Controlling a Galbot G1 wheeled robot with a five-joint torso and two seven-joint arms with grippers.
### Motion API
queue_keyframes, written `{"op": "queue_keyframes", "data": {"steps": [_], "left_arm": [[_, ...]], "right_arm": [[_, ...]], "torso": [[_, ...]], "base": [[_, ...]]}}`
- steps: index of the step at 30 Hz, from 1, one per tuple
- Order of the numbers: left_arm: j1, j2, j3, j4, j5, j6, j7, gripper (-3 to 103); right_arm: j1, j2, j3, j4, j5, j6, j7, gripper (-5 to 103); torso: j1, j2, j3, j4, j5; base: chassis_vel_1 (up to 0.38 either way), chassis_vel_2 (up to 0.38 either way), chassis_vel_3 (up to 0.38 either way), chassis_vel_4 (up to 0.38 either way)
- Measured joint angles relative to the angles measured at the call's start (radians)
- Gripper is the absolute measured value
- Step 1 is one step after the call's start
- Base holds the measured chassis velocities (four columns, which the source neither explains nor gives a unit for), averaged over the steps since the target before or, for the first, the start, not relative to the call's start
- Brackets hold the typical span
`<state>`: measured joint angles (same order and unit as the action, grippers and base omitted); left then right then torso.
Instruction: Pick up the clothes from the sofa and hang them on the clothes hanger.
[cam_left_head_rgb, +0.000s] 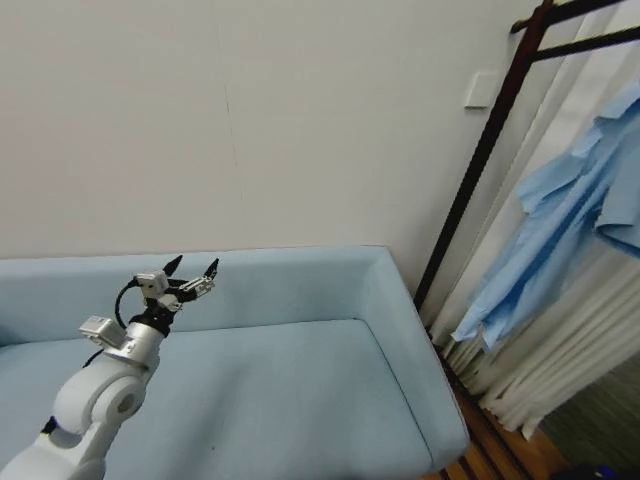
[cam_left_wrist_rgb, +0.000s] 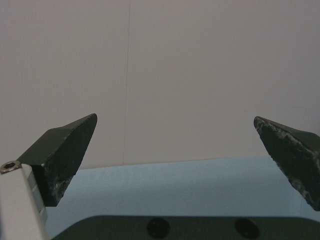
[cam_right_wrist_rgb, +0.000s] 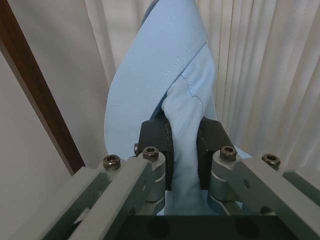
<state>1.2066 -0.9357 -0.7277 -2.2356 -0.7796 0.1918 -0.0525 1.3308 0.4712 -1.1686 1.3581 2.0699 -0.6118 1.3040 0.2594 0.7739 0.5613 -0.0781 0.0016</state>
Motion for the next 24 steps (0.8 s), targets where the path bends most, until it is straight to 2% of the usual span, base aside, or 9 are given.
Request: {"op": "queue_keyframes", "data": {"steps": [5, 9, 10, 11, 15, 17, 21, 23, 24], "left_arm": [[0.0, -0.002, 0.0, 0.001, 0.001, 0.001, 0.0, 100], [0.002, -0.002, -0.001, 0.004, 0.001, 0.001, 0.0, 100], [0.002, -0.002, -0.001, 0.004, 0.001, 0.001, 0.0, 100], [0.002, -0.002, -0.001, 0.004, 0.001, 0.001, 0.0, 100], [0.006, 0.0, -0.003, 0.001, 0.001, 0.001, 0.01, 100], [0.008, 0.001, -0.004, -0.001, 0.001, 0.001, 0.013, 100], [0.01, 0.0, -0.003, -0.006, 0.002, 0.002, 0.014, 100], [0.011, -0.001, -0.003, -0.006, 0.003, 0.002, 0.014, 100], [0.012, -0.002, -0.003, -0.006, 0.003, 0.002, 0.014, 100]], "right_arm": [[-0.01, -0.005, 0.003, 0.001, -0.036, -0.002, -0.022, 6], [-0.02, -0.021, 0.011, 0.015, -0.064, -0.003, -0.053, 16], [-0.028, -0.024, 0.013, 0.019, -0.083, -0.001, -0.058, 21], [-0.028, -0.024, 0.013, 0.019, -0.083, -0.001, -0.058, 21], [-0.073, -0.047, 0.059, 0.05, -0.104, 0.003, -0.064, 43], [-0.081, -0.05, 0.069, 0.056, -0.104, 0.003, -0.063, 43], [-0.086, -0.055, 0.089, 0.076, -0.105, -0.007, -0.069, 65], [-0.084, -0.057, 0.091, 0.08, -0.107, -0.012, -0.074, 65], [-0.083, -0.058, 0.091, 0.082, -0.107, -0.015, -0.076, 71]], "torso": [[0.0, 0.0, 0.0, 0.0005, -0.0002], [0.0, 0.0, 0.0, -0.0001, -0.0002], [0.0, 0.0, 0.0, -0.0001, -0.0002], [0.0, 0.0, 0.0, -0.0001, -0.0002], [0.0, 0.0, 0.0, 0.0002, -0.0001], [0.0, 0.0, 0.0, 0.0003, 0.0], [0.0, 0.0, 0.0, 0.0002, -0.0002], [0.0, 0.0, 0.0, 0.0003, -0.0002], [0.0, 0.0, 0.0, 0.0003, -0.0002]], "base": [[0.0, 0.0, 0.0, 0.0], [0.0, 0.0, 0.0, 0.0], [0.0, 0.0, 0.0, 0.0], [0.0, 0.0, 0.0, 0.0], [0.0, 0.0, 0.0, 0.0], [0.0, 0.0, 0.0, 0.0], [0.0, 0.0, 0.0, 0.0], [0.0, 0.0, 0.0, 0.0], [0.0, 0.0, 0.0, 0.0]]}}
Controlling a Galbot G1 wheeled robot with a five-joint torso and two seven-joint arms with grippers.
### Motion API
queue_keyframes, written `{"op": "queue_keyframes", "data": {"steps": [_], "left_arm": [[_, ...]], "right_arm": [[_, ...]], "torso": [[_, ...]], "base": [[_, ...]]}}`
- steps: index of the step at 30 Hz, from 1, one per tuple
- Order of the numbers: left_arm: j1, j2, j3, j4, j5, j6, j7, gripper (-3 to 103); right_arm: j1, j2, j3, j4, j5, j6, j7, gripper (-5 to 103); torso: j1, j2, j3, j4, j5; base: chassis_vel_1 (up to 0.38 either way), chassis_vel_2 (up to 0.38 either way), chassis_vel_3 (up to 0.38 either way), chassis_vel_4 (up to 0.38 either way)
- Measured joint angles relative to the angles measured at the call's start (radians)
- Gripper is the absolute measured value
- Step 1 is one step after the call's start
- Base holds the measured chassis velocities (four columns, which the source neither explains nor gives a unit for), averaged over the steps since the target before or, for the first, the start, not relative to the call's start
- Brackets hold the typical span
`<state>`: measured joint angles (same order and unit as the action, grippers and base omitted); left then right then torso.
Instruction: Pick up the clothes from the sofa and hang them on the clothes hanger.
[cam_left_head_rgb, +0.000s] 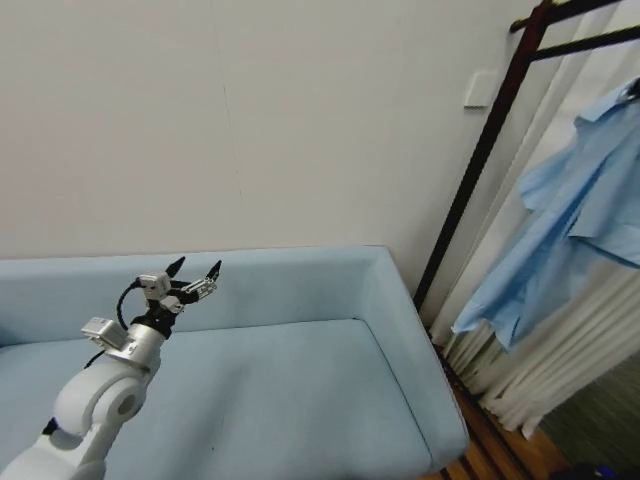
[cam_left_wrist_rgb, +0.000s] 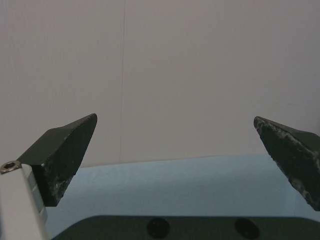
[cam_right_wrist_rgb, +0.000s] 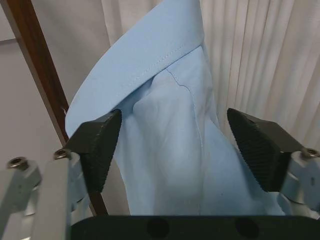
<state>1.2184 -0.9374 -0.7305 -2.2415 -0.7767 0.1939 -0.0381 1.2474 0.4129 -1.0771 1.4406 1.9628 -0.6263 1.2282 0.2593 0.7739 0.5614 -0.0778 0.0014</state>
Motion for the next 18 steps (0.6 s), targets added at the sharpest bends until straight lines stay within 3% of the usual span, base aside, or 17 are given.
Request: {"op": "queue_keyframes", "data": {"steps": [3, 5, 8, 16, 18], "left_arm": [[0.016, -0.007, -0.013, -0.005, 0.0, 0.0, 0.0, 100], [0.024, -0.01, -0.021, -0.009, 0.001, 0.0, 0.0, 100], [0.048, -0.012, -0.048, -0.018, 0.001, -0.002, 0.002, 100], [0.062, -0.007, -0.07, -0.023, -0.001, -0.007, 0.003, 100], [0.068, -0.009, -0.071, -0.029, -0.001, -0.007, -0.002, 100]], "right_arm": [[0.004, -0.014, 0.002, 0.025, -0.011, -0.017, -0.024, 87], [0.003, -0.02, 0.003, 0.035, -0.018, -0.021, -0.034, 87], [-0.015, -0.041, 0.026, 0.068, -0.035, -0.045, -0.071, 99], [-0.103, -0.095, 0.129, 0.15, -0.037, -0.066, -0.089, 100], [-0.153, -0.135, 0.184, 0.204, -0.071, -0.063, -0.139, 100]], "torso": [[0.0, 0.0, 0.0, -0.0001, 0.0], [0.0, 0.0, 0.0, -0.0002, 0.0001], [0.0, 0.0, 0.0, 0.0001, -0.0001], [0.0, 0.0, 0.0, 0.0001, 0.0001], [0.0, 0.0, 0.0, -0.0003, 0.0002]], "base": [[0.0, 0.0, 0.0, 0.0], [0.0, 0.0, 0.0, 0.0], [0.0, 0.0, 0.0, 0.0], [0.0, 0.0, 0.0, 0.0], [0.0, 0.0, 0.0, 0.0]]}}
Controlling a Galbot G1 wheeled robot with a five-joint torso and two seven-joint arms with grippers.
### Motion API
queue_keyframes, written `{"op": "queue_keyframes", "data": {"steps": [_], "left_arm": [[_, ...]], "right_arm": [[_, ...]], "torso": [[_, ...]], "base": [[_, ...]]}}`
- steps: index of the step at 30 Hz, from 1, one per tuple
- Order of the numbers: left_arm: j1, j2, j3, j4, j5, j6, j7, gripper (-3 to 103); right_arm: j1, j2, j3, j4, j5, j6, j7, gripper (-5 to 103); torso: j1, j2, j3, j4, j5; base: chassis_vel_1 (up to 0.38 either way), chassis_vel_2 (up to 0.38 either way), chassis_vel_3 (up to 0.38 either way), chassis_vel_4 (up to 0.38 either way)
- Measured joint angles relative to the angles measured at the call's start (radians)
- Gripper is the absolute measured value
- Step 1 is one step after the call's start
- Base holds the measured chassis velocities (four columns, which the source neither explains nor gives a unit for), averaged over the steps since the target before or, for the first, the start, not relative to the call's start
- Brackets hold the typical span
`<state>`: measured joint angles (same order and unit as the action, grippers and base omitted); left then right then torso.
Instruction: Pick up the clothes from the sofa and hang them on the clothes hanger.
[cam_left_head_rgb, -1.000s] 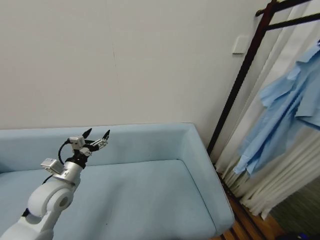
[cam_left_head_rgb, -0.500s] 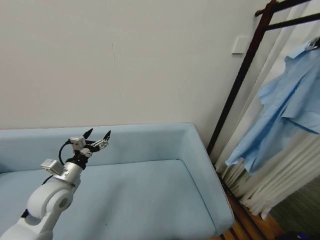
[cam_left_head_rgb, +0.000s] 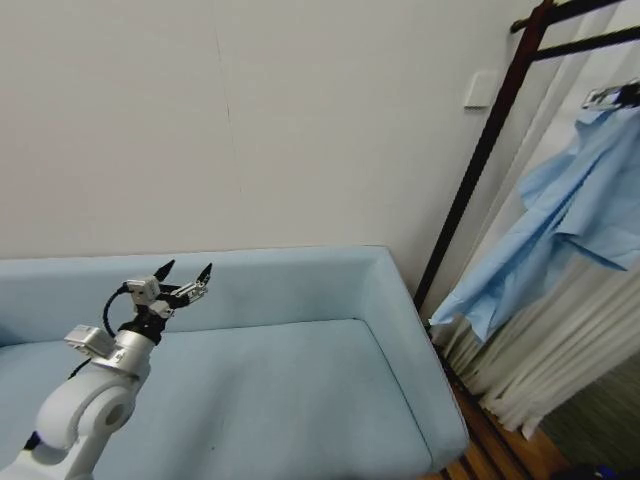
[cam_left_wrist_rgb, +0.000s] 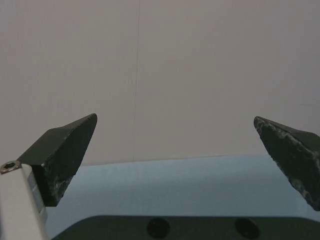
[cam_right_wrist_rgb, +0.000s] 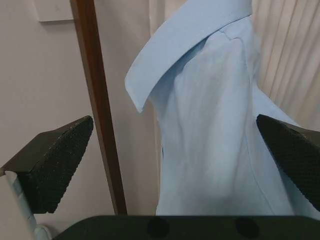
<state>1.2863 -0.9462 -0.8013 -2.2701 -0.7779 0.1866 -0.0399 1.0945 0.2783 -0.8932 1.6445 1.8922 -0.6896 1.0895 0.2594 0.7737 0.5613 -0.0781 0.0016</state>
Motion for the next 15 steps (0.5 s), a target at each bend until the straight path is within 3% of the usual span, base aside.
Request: {"op": "queue_keyframes", "data": {"steps": [2, 7, 8, 12, 15], "left_arm": [[0.003, -0.001, 0.0, -0.003, 0.0, 0.0, -0.002, 100], [0.037, -0.001, -0.031, -0.005, 0.0, -0.005, -0.005, 100], [0.037, -0.001, -0.031, -0.005, 0.0, -0.005, -0.005, 100], [0.086, -0.008, -0.084, -0.011, 0.0, -0.017, 0.005, 100], [0.111, -0.012, -0.111, -0.019, -0.002, -0.019, 0.005, 100]], "right_arm": [[-0.013, -0.012, 0.013, 0.02, -0.019, 0.004, -0.026, 100], [-0.086, -0.073, 0.053, 0.121, -0.21, 0.056, -0.224, 100], [-0.086, -0.073, 0.053, 0.121, -0.21, 0.056, -0.224, 100], [-0.137, -0.089, 0.074, 0.164, -0.269, 0.146, -0.367, 100], [-0.159, -0.089, 0.079, 0.186, -0.292, 0.157, -0.398, 100]], "torso": [[0.0, 0.0, 0.0, 0.0, 0.0], [0.0, 0.0, 0.0, 0.0002, 0.0], [0.0, 0.0, 0.0, 0.0002, 0.0], [0.0, 0.0, 0.0, 0.0002, -0.0002], [0.0, 0.0, 0.0, 0.0004, -0.0003]], "base": [[0.0, 0.0, 0.0, 0.0], [0.0, 0.0, 0.0, 0.0], [0.0, 0.0, 0.0, 0.0], [0.0, 0.0, 0.0, 0.0], [0.0, 0.0, 0.0, 0.0]]}}
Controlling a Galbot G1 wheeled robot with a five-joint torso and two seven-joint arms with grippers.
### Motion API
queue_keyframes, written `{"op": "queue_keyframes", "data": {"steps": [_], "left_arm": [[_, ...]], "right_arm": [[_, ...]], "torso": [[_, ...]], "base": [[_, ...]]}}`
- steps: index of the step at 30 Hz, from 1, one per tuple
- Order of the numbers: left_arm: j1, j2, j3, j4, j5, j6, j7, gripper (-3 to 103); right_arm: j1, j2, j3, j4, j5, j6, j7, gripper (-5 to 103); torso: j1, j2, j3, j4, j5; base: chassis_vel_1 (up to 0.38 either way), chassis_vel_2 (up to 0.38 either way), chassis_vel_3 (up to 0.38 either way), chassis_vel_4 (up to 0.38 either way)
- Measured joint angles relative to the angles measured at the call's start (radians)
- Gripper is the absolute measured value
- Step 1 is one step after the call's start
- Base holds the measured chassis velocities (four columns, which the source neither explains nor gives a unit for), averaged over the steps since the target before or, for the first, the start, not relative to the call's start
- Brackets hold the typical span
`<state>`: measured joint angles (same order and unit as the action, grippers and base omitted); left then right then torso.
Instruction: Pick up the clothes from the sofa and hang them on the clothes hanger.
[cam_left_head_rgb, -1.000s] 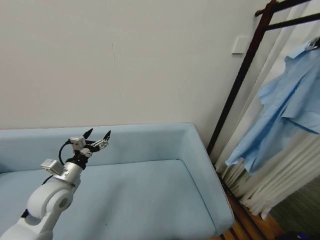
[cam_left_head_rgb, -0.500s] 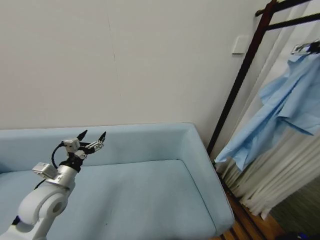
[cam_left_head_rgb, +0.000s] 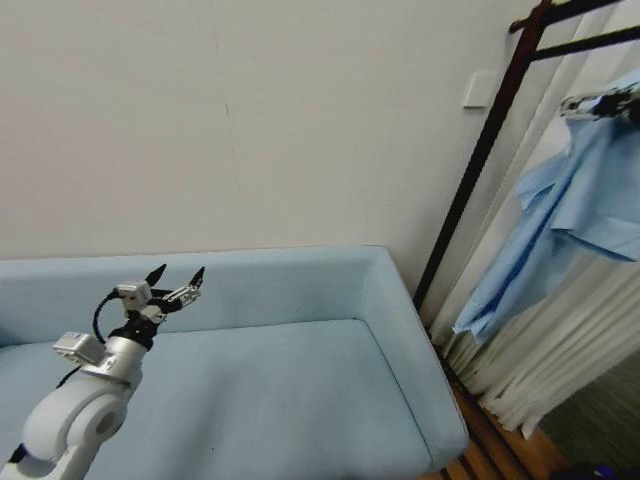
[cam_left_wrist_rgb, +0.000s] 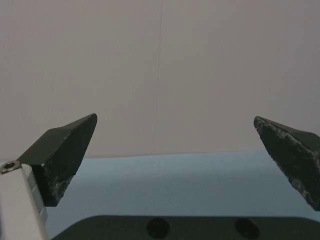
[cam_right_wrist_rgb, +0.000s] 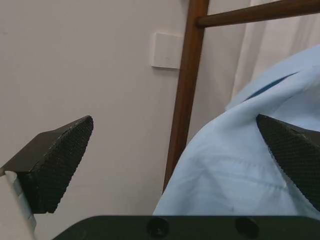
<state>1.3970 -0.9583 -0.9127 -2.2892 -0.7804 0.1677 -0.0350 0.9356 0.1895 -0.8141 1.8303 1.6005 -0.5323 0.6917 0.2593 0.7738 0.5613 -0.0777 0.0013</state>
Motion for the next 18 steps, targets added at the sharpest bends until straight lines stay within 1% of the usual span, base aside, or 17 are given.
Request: {"op": "queue_keyframes", "data": {"steps": [2, 7, 9, 14, 18], "left_arm": [[0.029, 0.0, -0.037, -0.012, -0.004, -0.001, 0.001, 100], [0.055, 0.0, -0.073, -0.024, -0.014, -0.001, 0.002, 100], [0.075, -0.006, -0.094, -0.035, -0.017, -0.001, 0.002, 100], [0.098, -0.024, -0.1, -0.053, -0.014, 0.0, 0.0, 100], [0.116, -0.041, -0.103, -0.066, -0.003, 0.0, -0.002, 100]], "right_arm": [[-0.016, 0.009, 0.005, 0.017, -0.008, 0.002, -0.007, 100], [-0.03, 0.025, 0.01, 0.027, -0.017, 0.002, -0.006, 100], [-0.037, 0.042, 0.014, 0.034, -0.02, 0.002, -0.004, 100], [-0.033, 0.063, 0.019, 0.057, -0.016, 0.005, -0.008, 100], [-0.044, 0.079, 0.026, 0.072, 0.019, 0.022, -0.025, 100]], "torso": [[0.0, 0.0, 0.0, 0.0, 0.0], [0.0, 0.0, 0.0, -0.0001, 0.0], [0.0, 0.0, 0.0, 0.0, 0.0], [0.0, 0.0, 0.0, -0.0002, 0.0], [0.0, 0.0, 0.0, -0.0003, -0.0002]], "base": [[0.0, 0.0, 0.0, 0.0], [0.0, 0.0, 0.0, 0.0], [0.0, 0.0, 0.0, 0.0], [0.0, 0.0, 0.0, 0.0], [0.0, 0.0, 0.0, 0.0]]}}
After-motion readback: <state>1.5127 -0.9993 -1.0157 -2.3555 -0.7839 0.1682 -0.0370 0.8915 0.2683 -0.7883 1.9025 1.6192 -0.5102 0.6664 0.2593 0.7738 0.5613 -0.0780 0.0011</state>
